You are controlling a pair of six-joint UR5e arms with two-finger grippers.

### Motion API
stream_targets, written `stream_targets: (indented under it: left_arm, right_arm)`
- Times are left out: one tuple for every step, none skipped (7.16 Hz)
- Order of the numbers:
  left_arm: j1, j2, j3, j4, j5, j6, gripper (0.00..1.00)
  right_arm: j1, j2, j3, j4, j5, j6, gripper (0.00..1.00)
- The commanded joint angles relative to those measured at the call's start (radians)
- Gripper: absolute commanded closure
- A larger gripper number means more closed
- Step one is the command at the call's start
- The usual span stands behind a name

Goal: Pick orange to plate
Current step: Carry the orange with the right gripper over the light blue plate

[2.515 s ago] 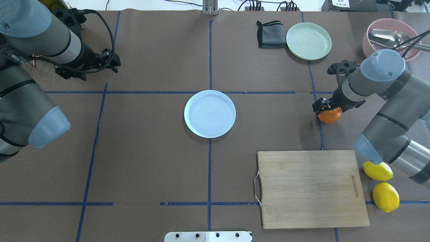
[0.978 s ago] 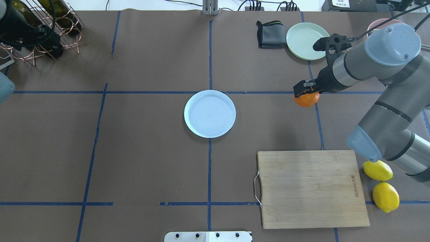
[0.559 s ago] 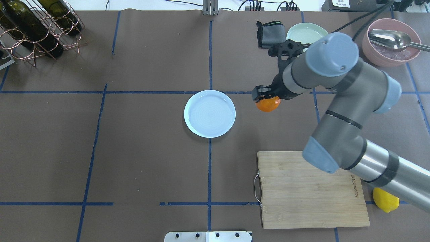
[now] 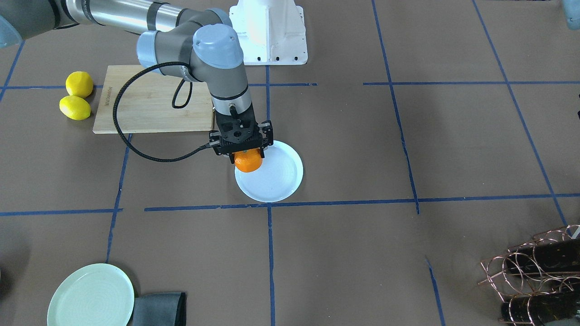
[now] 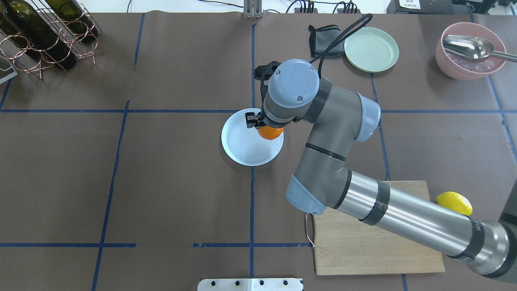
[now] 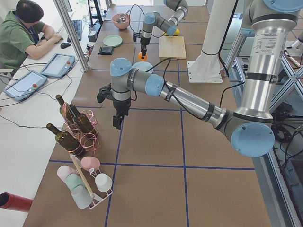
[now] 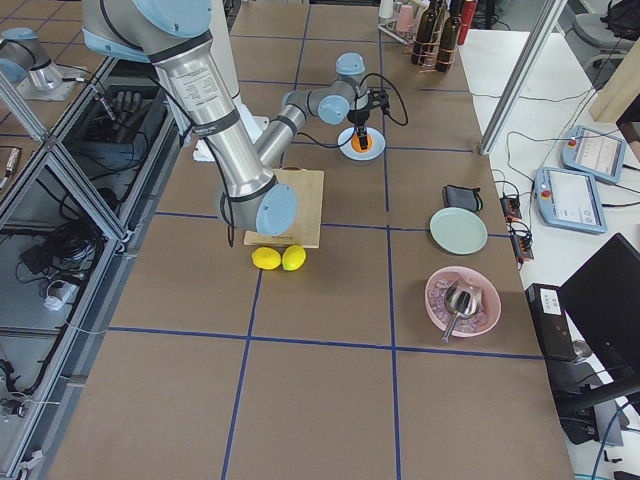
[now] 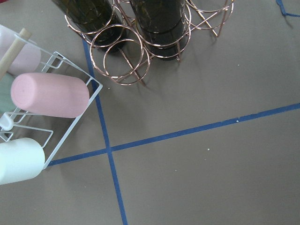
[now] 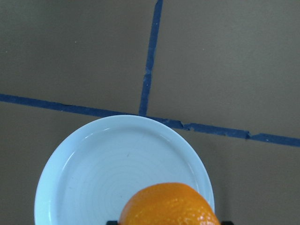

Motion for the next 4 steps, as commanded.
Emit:
stream_targets:
  left_arm:
    - [-0.039,0.009,0.014,-0.001,0.001,0.053,0.00]
    - [-0.045,0.009,0.018,0.000,0.001,0.056,0.00]
    - [-0.046,0.012,0.018,0.000,0.001,0.059,0.00]
    - [-0.047,0.021,0.021,-0.001,0.000,0.061,0.00]
  right_arm:
    - [-0.030,0.065,-0.117,0.012,-0.020,-0.003,1.00]
    - [-0.034,0.065,-0.154,0.062,-0.029,-0.003,1.00]
    - [-0.036,0.074,-0.182,0.090,-0.030,-0.001,1.00]
    - [-0.036,0.077,-0.188,0.090,-0.030,-0.001,0.62]
